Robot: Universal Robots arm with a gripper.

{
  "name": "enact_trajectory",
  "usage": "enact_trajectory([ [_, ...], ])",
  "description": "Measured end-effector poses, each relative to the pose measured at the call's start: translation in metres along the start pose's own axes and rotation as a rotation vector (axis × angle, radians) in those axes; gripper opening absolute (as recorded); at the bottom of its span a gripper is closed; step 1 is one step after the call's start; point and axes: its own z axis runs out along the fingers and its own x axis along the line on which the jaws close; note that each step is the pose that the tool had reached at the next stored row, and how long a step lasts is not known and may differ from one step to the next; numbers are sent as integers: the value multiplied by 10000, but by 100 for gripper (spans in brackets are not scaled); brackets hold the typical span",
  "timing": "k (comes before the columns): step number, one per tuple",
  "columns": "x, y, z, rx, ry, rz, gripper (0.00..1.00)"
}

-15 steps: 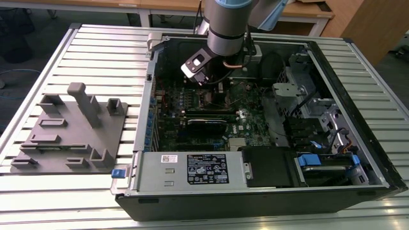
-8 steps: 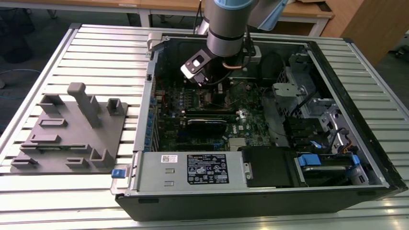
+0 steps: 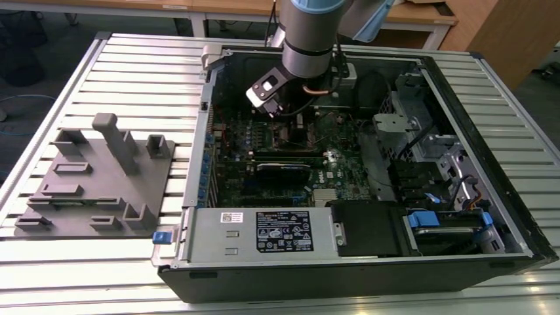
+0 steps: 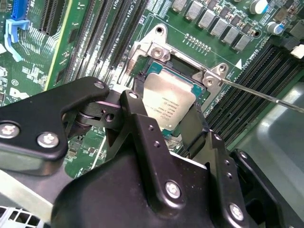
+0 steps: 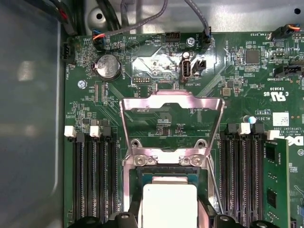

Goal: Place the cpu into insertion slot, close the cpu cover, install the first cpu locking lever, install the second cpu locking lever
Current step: 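Place the cpu into insertion slot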

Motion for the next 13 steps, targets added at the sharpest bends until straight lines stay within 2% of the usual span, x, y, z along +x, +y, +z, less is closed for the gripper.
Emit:
enact_trajectory([
  [13, 6, 17, 4, 2, -2, -96, 54],
])
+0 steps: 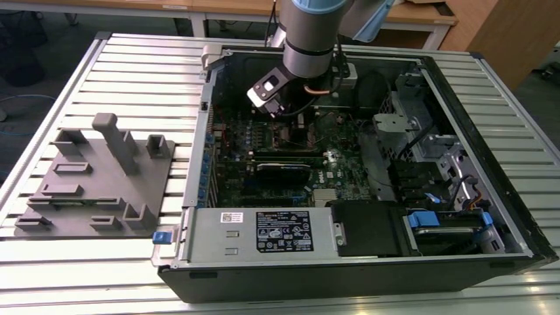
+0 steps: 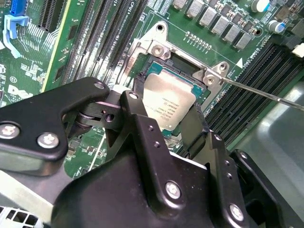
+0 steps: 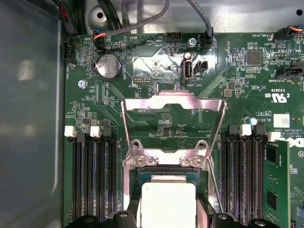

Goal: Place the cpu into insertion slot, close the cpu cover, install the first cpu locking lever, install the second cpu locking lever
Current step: 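Place the cpu into insertion slot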

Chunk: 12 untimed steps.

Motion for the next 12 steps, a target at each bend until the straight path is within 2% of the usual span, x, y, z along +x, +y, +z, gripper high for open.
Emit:
enact_trajectory([
  [12, -1, 1, 29, 1, -1, -25, 54],
])
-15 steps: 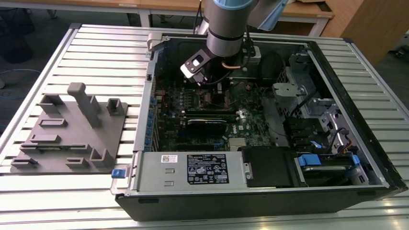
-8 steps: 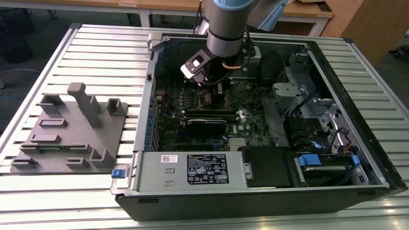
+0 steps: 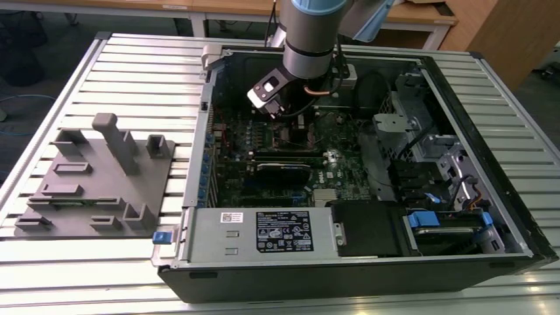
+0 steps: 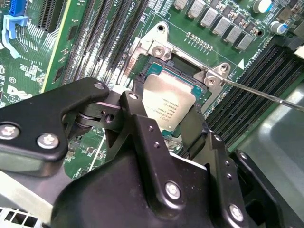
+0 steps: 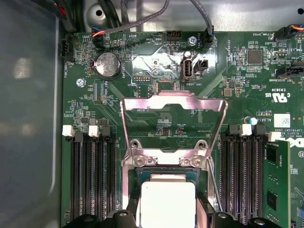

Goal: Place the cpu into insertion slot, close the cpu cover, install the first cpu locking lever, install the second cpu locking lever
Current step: 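Place the cpu into insertion slot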

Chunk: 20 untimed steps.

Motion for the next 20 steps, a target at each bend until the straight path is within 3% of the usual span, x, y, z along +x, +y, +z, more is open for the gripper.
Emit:
enact_trajectory([
  [9, 3, 2, 6, -9, 14, -1, 55],
  [10, 2, 1, 5, -6, 10, 0, 60],
  [13, 0, 0, -5, 0, 0, 0, 60],
  [20, 3, -2, -176, -1, 1, 0, 60],
])
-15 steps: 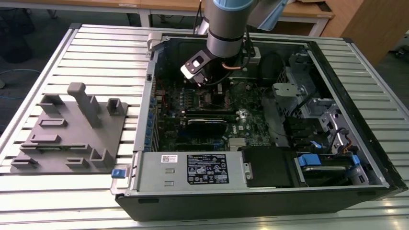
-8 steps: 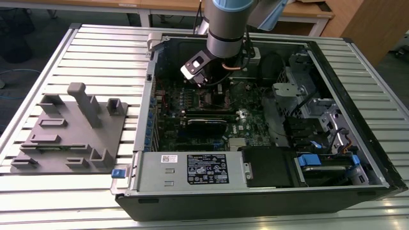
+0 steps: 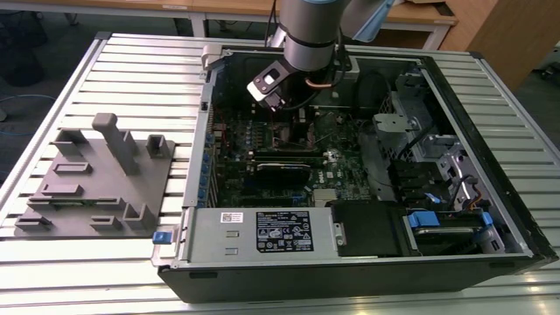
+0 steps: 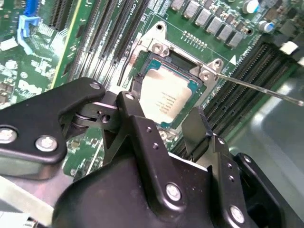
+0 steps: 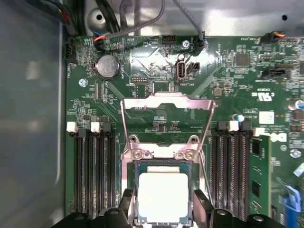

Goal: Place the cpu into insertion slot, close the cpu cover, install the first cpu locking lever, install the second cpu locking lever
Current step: 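Place the cpu into insertion slot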

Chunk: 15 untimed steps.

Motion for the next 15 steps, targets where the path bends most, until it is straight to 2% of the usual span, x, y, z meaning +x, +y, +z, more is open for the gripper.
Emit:
enact_trajectory([
  [2, 0, 0, -22, 1, -1, 0, 60],
  [11, 1, 0, -31, 0, 0, 0, 60],
  [12, 1, 0, -32, 0, 1, 0, 59],
  [13, 1, -1, -33, 0, 0, 0, 53],
  [14, 1, -1, -34, 0, 1, 0, 53],
  [15, 1, -1, -35, 0, 0, 0, 46],
])
